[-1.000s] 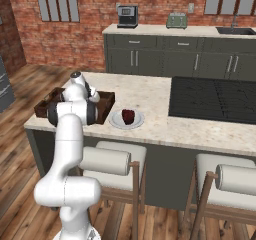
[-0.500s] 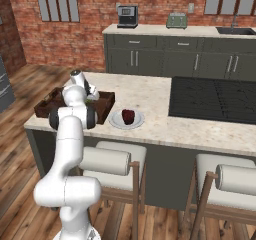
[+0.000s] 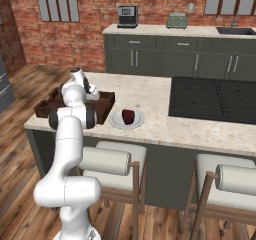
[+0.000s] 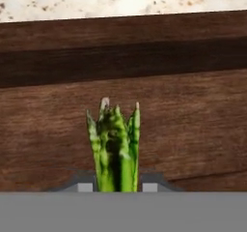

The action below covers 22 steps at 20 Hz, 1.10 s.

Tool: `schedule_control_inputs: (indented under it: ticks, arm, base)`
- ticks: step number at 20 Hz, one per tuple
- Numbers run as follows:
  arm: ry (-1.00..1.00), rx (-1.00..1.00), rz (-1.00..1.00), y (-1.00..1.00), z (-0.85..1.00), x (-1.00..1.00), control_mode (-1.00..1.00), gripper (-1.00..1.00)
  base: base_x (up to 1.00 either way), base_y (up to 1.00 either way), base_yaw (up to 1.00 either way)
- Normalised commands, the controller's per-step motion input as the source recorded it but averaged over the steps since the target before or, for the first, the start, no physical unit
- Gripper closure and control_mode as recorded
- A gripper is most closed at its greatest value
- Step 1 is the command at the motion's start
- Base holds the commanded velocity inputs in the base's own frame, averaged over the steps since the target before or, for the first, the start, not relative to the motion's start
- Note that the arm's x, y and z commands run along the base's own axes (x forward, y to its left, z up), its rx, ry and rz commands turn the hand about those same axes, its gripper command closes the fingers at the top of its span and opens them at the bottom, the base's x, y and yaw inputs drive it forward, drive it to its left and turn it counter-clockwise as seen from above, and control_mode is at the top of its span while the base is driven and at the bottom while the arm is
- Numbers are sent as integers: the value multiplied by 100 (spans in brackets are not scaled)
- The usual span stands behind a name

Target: Create a steak meal by picking up the steak and asparagus from the tray and placing them on the plate. Leave the lemon wedge on the tray.

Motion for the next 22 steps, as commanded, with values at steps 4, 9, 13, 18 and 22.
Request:
schedule_control_inputs:
  ticks: [4, 9, 13, 18, 22]
  arm:
    - [0, 0, -13, -64, -42, -71, -100, 100]
    - [-11, 1, -9, -52, -15, -79, -100, 100]
    - [-20, 2, 0, -8, 31, -79, -100, 100]
    - [-9, 0, 0, -2, 54, -85, -100, 100]
    - [0, 0, 0, -29, 48, -55, -100, 100]
  base:
    - [0, 0, 0]
    - [0, 0, 0]
    - [0, 0, 0]
    - [0, 0, 0]
    - [0, 0, 0]
